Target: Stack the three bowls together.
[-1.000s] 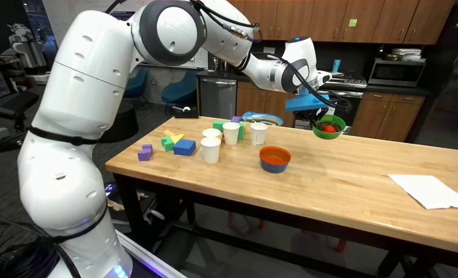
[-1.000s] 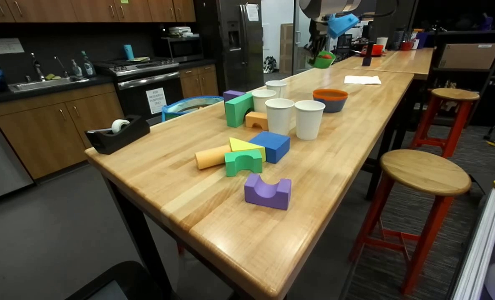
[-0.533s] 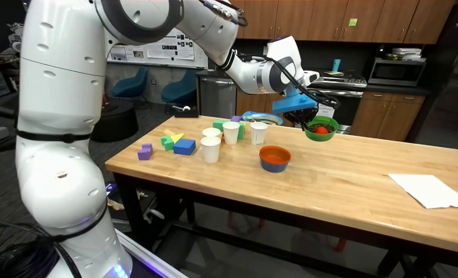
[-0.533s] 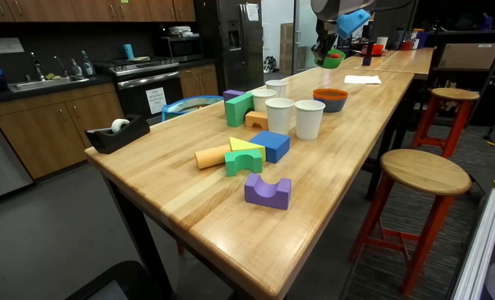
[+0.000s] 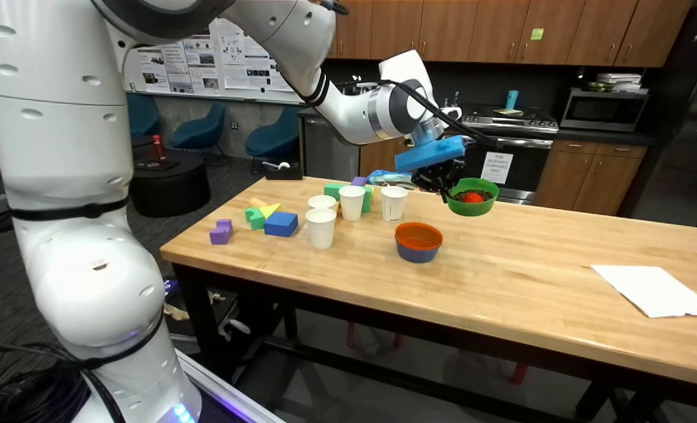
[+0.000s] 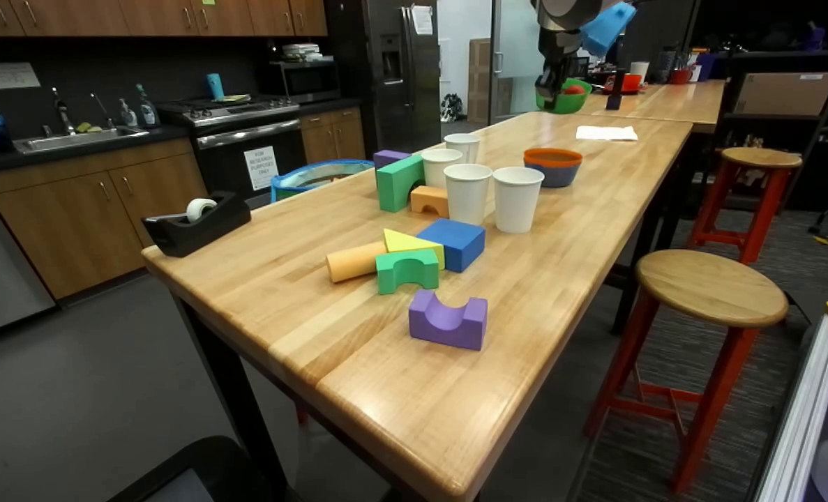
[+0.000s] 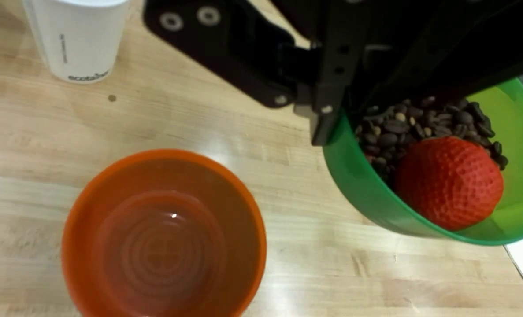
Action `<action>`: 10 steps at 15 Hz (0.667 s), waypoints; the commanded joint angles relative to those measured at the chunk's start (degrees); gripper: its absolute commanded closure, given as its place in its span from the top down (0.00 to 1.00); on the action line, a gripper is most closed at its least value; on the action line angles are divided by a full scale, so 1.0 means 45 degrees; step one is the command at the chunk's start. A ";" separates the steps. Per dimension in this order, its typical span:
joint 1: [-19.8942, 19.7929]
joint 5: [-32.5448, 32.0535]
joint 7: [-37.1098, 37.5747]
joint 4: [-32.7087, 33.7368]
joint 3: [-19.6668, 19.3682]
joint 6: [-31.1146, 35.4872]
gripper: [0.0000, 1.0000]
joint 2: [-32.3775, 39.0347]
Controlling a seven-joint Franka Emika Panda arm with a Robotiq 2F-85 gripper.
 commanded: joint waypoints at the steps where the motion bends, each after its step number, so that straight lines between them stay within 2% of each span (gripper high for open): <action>1: 0.0253 -0.0478 -0.1022 -0.1324 0.0102 -0.0611 0.01 -0.1408; 10: 0.0509 -0.0636 -0.2810 -0.2766 0.0269 -0.0532 0.01 -0.2495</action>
